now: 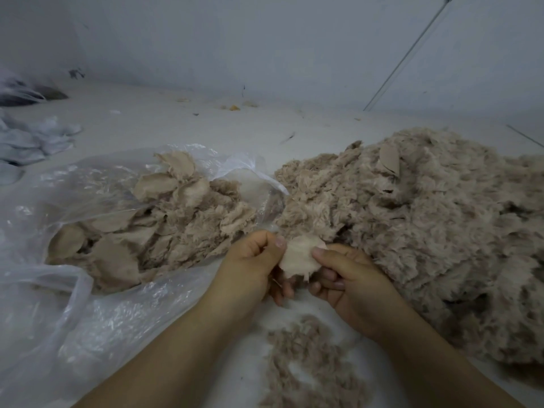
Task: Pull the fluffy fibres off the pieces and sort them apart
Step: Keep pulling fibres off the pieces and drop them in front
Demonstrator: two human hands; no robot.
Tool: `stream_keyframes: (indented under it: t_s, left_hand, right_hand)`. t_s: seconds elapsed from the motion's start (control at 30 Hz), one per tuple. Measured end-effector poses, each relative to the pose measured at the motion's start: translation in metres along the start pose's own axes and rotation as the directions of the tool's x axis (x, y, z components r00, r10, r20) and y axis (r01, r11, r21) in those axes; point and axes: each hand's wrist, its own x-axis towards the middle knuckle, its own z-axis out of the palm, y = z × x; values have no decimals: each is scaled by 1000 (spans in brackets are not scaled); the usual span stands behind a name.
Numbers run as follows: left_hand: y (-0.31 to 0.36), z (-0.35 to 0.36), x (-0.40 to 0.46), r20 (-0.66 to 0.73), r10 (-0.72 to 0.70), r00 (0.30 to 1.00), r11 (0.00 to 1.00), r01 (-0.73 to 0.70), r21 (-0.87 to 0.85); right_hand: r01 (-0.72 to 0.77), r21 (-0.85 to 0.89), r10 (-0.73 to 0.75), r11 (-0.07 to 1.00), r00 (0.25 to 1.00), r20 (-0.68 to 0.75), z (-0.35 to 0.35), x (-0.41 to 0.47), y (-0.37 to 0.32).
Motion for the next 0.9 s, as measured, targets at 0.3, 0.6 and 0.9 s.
stream_keyframes:
  t_s: [0.3, 0.6, 0.9]
  left_hand:
    - [-1, 0, 0, 151, -50, 987, 995, 36, 96]
    - [0, -6, -1, 233, -140, 962, 946, 60, 317]
    - [15, -26, -1, 323, -214, 922, 922, 81, 379]
  right_hand:
    - [49, -145, -36, 988, 995, 91, 3, -5, -2]
    - [5, -78, 2, 997, 996, 86, 4, -5, -2]
    - [-9, 43, 13, 999, 996, -84, 4, -4, -1]
